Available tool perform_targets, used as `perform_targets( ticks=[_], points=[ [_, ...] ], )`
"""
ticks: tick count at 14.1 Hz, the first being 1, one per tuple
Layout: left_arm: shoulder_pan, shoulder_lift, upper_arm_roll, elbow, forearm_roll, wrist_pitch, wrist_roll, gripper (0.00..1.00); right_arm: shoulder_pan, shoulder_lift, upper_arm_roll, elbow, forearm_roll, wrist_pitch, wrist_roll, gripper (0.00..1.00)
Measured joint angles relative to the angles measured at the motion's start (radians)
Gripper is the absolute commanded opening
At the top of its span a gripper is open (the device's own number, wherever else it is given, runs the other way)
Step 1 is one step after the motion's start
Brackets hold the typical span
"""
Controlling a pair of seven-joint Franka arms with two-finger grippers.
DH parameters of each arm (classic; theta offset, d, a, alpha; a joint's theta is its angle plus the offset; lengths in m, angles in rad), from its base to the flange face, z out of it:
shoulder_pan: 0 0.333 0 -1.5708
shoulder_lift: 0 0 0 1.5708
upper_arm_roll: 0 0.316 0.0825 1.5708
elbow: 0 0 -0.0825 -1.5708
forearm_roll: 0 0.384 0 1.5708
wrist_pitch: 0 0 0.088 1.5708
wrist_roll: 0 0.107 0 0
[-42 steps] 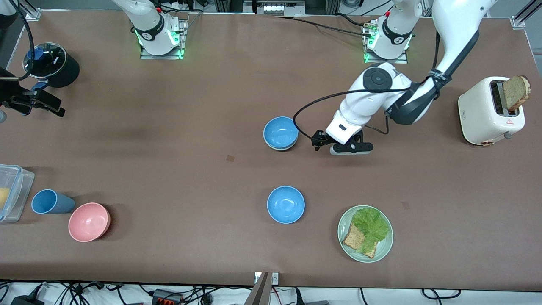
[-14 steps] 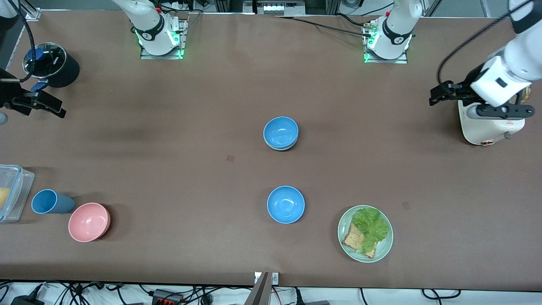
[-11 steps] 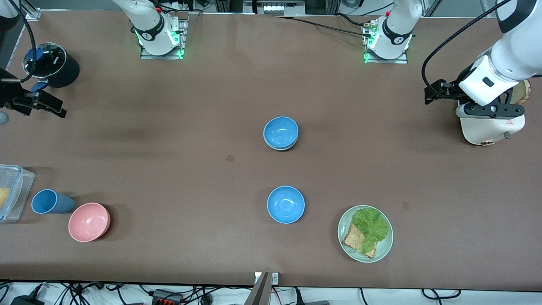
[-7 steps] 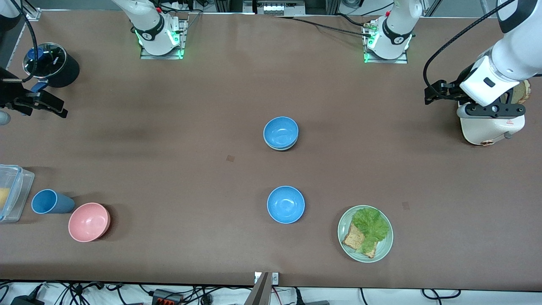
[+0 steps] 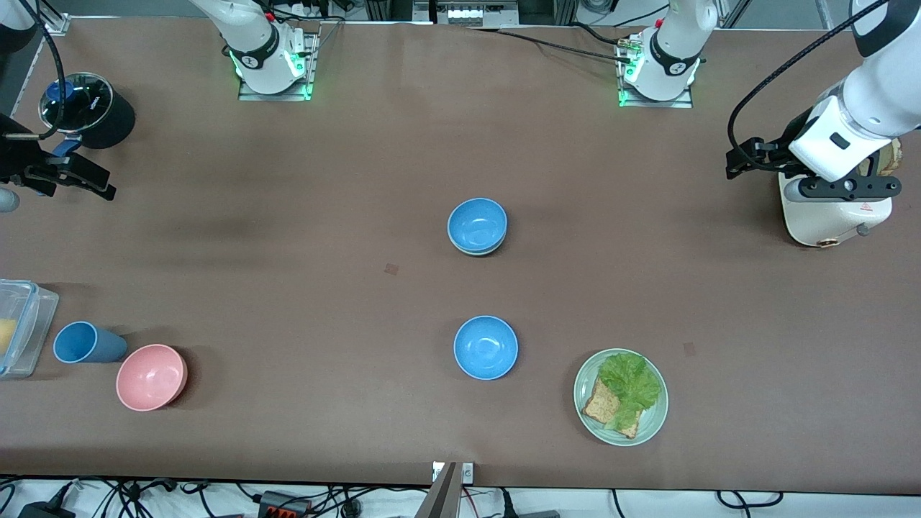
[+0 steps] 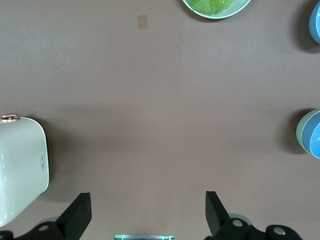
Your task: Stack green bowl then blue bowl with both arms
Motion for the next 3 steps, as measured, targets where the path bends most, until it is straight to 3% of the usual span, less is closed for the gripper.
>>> perform_targets(
  ticks=[3],
  points=[
    [0.0,0.0,-0.001,0.002,0.0,0.016,0.009,1.0,0.0,0.0,0.0,0.0,0.0,0.0,0.0,1.0]
  ],
)
